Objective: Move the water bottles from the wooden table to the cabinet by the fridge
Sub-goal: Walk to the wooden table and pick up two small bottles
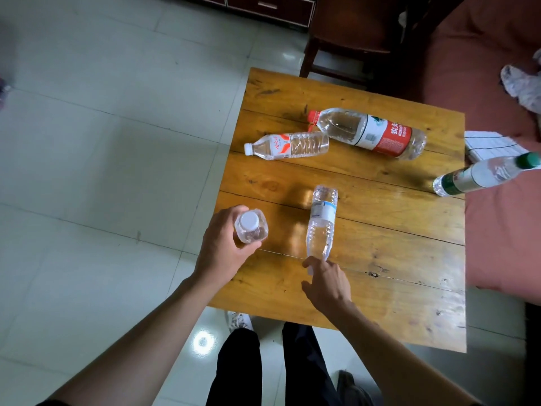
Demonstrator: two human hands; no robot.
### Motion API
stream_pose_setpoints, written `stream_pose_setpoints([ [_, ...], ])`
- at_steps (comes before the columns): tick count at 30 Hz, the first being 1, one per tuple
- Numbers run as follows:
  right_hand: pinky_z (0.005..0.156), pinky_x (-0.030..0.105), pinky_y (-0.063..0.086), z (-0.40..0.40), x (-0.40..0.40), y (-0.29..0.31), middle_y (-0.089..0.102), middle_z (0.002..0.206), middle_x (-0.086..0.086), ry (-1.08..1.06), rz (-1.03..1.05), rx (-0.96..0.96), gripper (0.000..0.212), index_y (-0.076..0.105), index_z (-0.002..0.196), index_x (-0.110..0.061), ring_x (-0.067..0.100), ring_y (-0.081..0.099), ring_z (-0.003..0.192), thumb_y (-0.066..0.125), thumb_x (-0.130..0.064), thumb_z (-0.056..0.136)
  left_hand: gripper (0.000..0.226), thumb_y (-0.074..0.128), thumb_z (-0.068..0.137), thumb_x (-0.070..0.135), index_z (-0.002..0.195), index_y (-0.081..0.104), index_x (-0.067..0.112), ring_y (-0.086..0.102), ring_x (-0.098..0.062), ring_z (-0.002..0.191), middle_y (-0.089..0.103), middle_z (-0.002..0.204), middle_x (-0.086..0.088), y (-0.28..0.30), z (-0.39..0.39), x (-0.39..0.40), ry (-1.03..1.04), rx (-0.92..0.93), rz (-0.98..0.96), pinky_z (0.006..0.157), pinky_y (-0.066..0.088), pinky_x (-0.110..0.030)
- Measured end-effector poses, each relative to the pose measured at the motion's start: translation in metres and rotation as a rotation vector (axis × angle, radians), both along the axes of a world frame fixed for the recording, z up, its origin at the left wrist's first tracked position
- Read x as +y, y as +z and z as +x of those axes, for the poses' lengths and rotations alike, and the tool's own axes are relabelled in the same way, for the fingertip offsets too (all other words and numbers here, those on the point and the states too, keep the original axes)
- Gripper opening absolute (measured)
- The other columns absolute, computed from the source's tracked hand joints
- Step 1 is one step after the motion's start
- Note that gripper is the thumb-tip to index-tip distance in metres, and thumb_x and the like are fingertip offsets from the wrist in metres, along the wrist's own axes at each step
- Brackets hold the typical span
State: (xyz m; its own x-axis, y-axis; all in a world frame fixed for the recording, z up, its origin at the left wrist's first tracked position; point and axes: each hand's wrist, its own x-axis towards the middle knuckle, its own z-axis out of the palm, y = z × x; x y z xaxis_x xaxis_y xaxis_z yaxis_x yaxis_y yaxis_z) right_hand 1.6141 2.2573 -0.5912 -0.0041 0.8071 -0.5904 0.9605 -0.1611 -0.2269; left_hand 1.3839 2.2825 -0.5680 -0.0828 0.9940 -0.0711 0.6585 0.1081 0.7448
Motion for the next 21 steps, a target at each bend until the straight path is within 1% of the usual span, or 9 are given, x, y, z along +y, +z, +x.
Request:
stream_pose_setpoints([
  [2,0.064,0.032,0.051,0.001,0.001,0.016,0.064,0.12,0.007,0.051,0.074,-0.002,0.048,0.055,0.128,-0.03,0.028,0.067,0.09,0.071,-0.02,0.084,0.07,0.091,0.068,0.024,0.127,0.054,0.018,0.055,-0.011,0.11,0.061,0.122,-0.001,0.0,-0.001,0.0,0.007,-0.004,0.004,0.082,0.059,-0.03],
  [5,0.056,0.034,0.049,0.008,0.015,0.046,0.059,0.115,0.007,0.088,0.233,0.019,0.049,0.049,0.127,-0.033,0.031,0.066,0.08,0.069,-0.018,0.085,0.069,0.091,0.067,0.024,0.126,0.055,0.018,0.055,-0.01,0.107,0.062,0.119,0.0,0.002,0.002,0.0,0.001,-0.01,0.007,0.081,0.058,-0.029],
  [7,0.052,0.031,0.043,0.013,0.032,0.063,0.06,0.107,0.007,0.083,0.34,0.046,0.044,0.051,0.124,-0.032,0.031,0.064,0.073,0.07,-0.02,0.086,0.068,0.091,0.069,0.029,0.125,0.055,0.02,0.056,-0.01,0.106,0.062,0.118,0.0,0.003,0.002,0.001,-0.005,-0.012,0.002,0.079,0.055,-0.023],
  [9,0.051,0.029,0.038,0.017,0.049,0.076,0.063,0.096,0.007,0.085,0.427,0.068,0.038,0.052,0.12,-0.03,0.031,0.062,0.066,0.07,-0.019,0.088,0.067,0.09,0.07,0.032,0.125,0.055,0.019,0.056,-0.011,0.106,0.062,0.117,0.0,0.003,0.002,0.003,-0.007,-0.014,-0.009,0.079,0.049,-0.016],
  [12,0.051,0.027,0.031,0.019,0.064,0.087,0.069,0.087,0.007,0.104,0.498,0.103,0.035,0.056,0.119,-0.023,0.031,0.06,0.062,0.072,-0.022,0.088,0.066,0.088,0.071,0.031,0.126,0.055,0.018,0.056,-0.014,0.108,0.062,0.119,0.0,0.003,0.002,0.004,-0.001,-0.012,-0.033,0.08,0.043,-0.015],
  [14,0.051,0.027,0.032,0.017,0.065,0.085,0.071,0.085,0.005,0.107,0.497,0.136,0.035,0.056,0.118,-0.02,0.029,0.059,0.06,0.072,-0.029,0.088,0.067,0.088,0.071,0.031,0.127,0.055,0.018,0.055,-0.013,0.11,0.062,0.12,0.0,0.002,0.002,0.004,0.005,-0.013,-0.041,0.081,0.043,-0.015],
  [17,0.049,0.03,0.043,0.015,0.059,0.078,0.072,0.08,0.0,0.074,0.483,0.182,0.037,0.053,0.114,-0.021,0.025,0.062,0.06,0.072,-0.038,0.087,0.067,0.088,0.071,0.029,0.128,0.055,0.019,0.054,-0.011,0.11,0.062,0.121,0.0,0.002,0.002,0.003,0.012,-0.026,-0.043,0.084,0.046,-0.019],
  [19,0.05,0.028,0.044,0.015,0.055,0.075,0.069,0.076,-0.003,0.036,0.498,0.215,0.038,0.055,0.111,-0.021,0.021,0.06,0.058,0.076,-0.036,0.083,0.066,0.088,0.071,0.028,0.127,0.055,0.018,0.054,-0.01,0.109,0.062,0.12,0.0,0.003,0.003,0.003,0.013,-0.032,-0.035,0.084,0.047,-0.019],
  [21,0.052,0.022,0.043,0.017,0.053,0.072,0.064,0.075,-0.007,-0.021,0.518,0.277,0.041,0.058,0.108,-0.02,0.014,0.057,0.057,0.083,-0.028,0.077,0.066,0.089,0.07,0.028,0.127,0.056,0.018,0.055,-0.012,0.109,0.062,0.12,0.0,0.004,0.003,0.002,0.008,-0.034,-0.028,0.084,0.051,-0.022],
])
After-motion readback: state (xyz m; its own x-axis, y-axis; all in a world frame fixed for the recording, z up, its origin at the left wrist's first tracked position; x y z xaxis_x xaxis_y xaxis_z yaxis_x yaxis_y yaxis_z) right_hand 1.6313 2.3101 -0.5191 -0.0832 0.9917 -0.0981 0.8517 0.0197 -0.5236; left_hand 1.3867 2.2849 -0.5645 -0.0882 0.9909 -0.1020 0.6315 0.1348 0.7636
